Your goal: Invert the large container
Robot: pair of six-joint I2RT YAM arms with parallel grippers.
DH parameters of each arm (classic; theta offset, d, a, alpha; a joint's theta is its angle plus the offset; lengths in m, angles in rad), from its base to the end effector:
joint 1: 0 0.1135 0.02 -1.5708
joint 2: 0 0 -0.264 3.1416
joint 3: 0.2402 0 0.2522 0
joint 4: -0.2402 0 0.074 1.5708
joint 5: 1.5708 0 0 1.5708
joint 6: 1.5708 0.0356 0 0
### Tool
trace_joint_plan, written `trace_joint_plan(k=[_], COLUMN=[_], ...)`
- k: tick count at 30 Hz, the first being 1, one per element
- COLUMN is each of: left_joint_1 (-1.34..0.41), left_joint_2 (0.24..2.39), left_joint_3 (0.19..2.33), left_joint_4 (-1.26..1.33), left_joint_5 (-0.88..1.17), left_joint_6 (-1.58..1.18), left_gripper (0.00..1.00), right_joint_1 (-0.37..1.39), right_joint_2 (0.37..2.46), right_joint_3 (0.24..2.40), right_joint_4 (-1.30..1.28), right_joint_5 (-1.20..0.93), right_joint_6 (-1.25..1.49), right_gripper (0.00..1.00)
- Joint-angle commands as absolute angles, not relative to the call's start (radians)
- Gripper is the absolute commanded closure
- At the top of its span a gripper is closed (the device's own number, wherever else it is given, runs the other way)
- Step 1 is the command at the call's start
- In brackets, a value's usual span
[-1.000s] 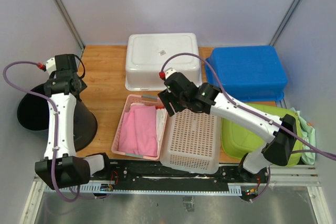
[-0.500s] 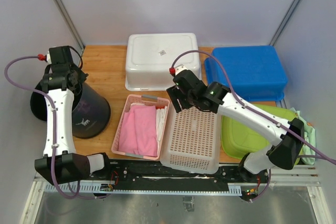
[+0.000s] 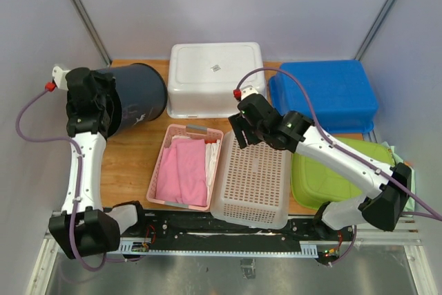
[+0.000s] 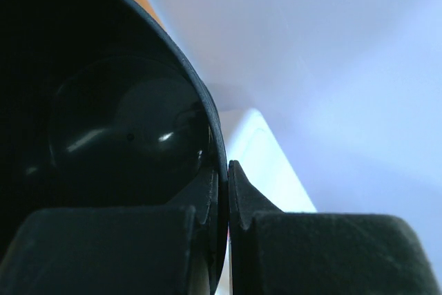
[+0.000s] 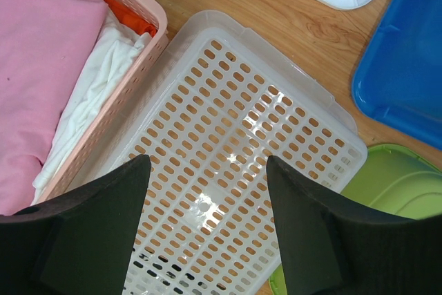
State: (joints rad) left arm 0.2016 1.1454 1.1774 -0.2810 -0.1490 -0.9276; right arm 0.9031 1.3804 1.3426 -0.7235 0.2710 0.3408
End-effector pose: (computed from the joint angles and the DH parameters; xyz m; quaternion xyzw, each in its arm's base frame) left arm 0.2535 0.0572 0.3949 -0.4598 0.6406 -0.1624 0.5931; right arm 0.1904 0.2261 0.3487 -0.2016 0.8898 0.1264 0.3895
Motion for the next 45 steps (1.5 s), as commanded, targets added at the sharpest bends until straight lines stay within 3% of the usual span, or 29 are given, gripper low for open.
trace_joint_plan(k=[1,9,13,17,19,33,37,45], left_joint_1=[0.206,0.206,0.206,0.206,0.206,0.207,0.206,0.206], left_joint_2=[1.013,0.819,0.751,0.700,0.685,0.684,0.666,0.685], left_joint_3=[1.034,0.867,0.868,0.847,0.840,0.820,0.834,0.883], left_joint_4=[0.088,-0.192,-0.411,-0.534,-0.573,-0.742,-0.771,-0.760], left_joint_5=[-0.232,-0.312,-0.315,-0.264,-0.235,-0.127,-0.141,-0.181], left_joint_6=[-1.029,-0.987,-0.943,-0.911,-0.892,-0.751,-0.711,-0.525], left_gripper=[1.00,0.99,0.78,0.37,0.26,0.03,0.02,0.29], right_joint_1=[0.884,0.881,0.881,0.879,0.879,0.878,0.873,0.836], right_joint_2=[1.359,1.379,1.388,1.408,1.424,1.760,1.920,2.143], right_joint_3=[1.326,1.335,1.349,1.378,1.400,1.627,1.797,1.960], right_joint_4=[-0.732,-0.721,-0.698,-0.624,-0.575,-0.056,-0.014,0.224], right_joint_5=[0.294,0.262,0.224,0.104,0.025,-0.442,-0.468,-0.486], right_joint_6=[0.355,0.355,0.343,0.311,0.296,0.139,0.128,0.221], right_gripper=[0.30,0.30,0.30,0.29,0.29,0.30,0.31,0.31])
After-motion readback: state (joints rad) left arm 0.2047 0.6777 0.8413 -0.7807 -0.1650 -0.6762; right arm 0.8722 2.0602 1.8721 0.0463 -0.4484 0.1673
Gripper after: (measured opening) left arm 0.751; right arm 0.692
